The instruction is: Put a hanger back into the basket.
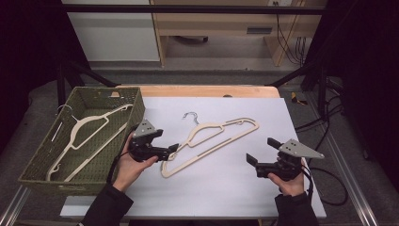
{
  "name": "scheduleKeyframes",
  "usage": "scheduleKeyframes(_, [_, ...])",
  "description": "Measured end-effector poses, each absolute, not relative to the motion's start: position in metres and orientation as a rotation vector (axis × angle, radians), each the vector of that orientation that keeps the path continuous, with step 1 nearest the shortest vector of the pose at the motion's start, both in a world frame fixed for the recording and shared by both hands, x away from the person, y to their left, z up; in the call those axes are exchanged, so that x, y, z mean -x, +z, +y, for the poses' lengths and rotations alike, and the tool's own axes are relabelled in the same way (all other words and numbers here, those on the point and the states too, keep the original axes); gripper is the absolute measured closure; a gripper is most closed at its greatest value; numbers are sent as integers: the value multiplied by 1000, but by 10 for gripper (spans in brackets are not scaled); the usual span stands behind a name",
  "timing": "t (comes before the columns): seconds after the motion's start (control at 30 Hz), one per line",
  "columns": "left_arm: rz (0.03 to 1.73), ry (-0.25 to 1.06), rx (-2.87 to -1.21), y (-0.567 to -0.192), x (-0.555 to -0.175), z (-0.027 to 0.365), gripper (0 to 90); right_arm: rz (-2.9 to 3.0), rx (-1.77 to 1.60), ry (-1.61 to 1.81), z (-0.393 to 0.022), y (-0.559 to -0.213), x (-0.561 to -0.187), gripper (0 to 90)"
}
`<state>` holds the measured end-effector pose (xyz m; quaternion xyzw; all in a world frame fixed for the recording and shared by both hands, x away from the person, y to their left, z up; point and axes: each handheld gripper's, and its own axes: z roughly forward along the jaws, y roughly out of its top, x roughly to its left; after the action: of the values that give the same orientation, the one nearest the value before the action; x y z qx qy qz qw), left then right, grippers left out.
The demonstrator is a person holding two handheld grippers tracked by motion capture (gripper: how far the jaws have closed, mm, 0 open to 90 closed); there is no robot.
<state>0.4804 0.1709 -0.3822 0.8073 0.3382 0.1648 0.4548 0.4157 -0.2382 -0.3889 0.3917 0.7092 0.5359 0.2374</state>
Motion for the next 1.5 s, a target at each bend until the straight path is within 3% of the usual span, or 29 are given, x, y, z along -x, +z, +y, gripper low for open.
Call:
scheduleKeyframes(0.47, [950, 363, -2171, -434, -521, 147, 252, 1950, -1071, 1470, -238, -390, -415, 30])
scheduleKeyframes(1.07, [982, 297, -2286, -464, -540, 143, 591, 1970, -1068, 1464, -235, -392, -417, 31])
scheduleKeyframes(1.5, [959, 304, -2327, -465, -540, 140, 749, 1979, -1065, 1463, -233, -394, -417, 31])
